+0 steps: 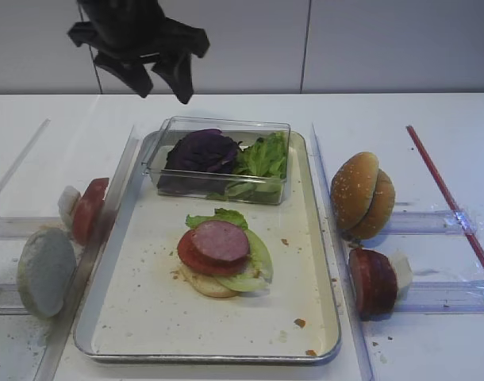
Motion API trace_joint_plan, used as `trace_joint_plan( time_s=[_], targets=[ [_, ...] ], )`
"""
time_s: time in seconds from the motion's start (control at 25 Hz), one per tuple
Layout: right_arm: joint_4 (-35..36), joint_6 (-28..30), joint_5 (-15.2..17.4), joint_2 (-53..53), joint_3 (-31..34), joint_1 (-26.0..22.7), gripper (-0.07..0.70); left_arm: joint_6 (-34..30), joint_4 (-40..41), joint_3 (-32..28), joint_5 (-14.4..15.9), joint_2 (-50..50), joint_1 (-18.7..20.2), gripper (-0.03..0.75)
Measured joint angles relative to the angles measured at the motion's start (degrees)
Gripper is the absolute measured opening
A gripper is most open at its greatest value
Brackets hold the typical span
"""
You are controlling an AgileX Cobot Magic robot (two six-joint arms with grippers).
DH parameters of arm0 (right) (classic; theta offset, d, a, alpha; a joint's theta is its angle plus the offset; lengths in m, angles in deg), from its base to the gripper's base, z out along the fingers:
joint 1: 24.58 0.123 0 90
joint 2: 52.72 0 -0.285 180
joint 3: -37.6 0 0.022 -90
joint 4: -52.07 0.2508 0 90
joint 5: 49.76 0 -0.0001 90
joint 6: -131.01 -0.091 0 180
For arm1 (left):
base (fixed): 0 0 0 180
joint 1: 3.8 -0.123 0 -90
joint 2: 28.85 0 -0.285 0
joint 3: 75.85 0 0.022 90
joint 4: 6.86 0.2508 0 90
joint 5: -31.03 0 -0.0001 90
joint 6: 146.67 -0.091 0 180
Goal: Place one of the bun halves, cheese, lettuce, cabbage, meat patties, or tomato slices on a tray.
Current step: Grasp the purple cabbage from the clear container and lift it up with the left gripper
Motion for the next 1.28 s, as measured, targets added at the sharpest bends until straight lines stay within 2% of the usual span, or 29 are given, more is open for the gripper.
trace_joint_plan(
  time_s=[0.24,0.36,1.28],
  targets=[
    [0.0,0.23,0.0,0.0,0.0,0.0,0.453,1.14,-0.23,8.92,-0.08,-9.18,2.34,0.418],
    [0.0,0.23,0.0,0.0,0.0,0.0,0.453,1.22,-0.2,10.73,-0.08,-11.26,2.34,0.418],
    [0.0,0.23,0.0,0.0,0.0,0.0,0.453,0.15,-2.03,11.71,-0.6,-20.7,2.34,0.418]
  ],
)
